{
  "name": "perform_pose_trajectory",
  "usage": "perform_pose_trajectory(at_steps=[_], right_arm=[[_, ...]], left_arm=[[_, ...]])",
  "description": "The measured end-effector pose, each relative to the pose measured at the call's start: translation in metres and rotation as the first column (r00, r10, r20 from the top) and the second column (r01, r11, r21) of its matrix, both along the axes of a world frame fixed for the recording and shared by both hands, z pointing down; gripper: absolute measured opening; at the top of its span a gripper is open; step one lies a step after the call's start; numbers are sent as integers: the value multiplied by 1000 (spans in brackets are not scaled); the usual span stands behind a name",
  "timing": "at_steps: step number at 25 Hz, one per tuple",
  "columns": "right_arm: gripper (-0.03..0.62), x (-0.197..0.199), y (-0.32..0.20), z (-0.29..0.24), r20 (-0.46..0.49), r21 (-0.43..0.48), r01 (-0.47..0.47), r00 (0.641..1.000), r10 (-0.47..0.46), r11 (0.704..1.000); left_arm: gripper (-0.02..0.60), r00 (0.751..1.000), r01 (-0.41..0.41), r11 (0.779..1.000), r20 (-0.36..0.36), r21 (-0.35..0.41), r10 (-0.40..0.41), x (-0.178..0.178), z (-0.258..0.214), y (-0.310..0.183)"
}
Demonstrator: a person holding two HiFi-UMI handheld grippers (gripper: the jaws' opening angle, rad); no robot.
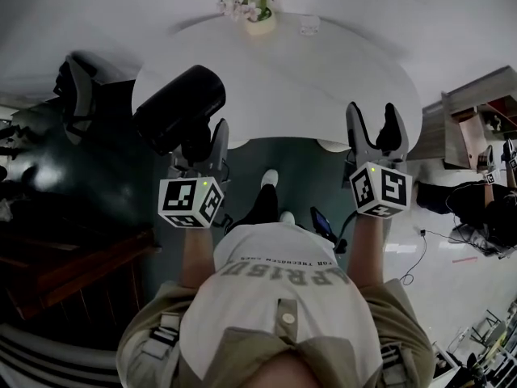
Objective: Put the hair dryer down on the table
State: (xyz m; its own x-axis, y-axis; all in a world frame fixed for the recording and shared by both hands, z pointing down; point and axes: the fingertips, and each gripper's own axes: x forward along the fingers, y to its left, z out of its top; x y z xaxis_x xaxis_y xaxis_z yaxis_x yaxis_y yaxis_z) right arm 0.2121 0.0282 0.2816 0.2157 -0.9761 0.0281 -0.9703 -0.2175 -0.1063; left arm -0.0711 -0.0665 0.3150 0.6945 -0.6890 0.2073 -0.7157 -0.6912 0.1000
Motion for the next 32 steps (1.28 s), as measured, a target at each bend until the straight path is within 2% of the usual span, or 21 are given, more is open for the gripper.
perform_pose_trajectory(at_steps=[7, 14, 23, 32], right_arm=[[345, 8, -52, -25, -29, 34, -29, 999, 30, 999], [345, 16, -85, -33, -62, 39, -63, 996, 66, 997], [345, 39, -111, -15, -122, -40, -65, 991, 60, 997], [345, 56, -152, 10, -103, -113, 30, 994, -42, 993]], left_arm=[[143, 999, -45, 998, -11, 34, 46, 13, -19, -63], [143, 996, -87, 996, -24, 33, 88, 25, -21, -108], [143, 992, -125, 991, 7, -47, 125, 53, 9, -125], [143, 988, -139, 977, 44, -163, 148, 78, 49, -121]])
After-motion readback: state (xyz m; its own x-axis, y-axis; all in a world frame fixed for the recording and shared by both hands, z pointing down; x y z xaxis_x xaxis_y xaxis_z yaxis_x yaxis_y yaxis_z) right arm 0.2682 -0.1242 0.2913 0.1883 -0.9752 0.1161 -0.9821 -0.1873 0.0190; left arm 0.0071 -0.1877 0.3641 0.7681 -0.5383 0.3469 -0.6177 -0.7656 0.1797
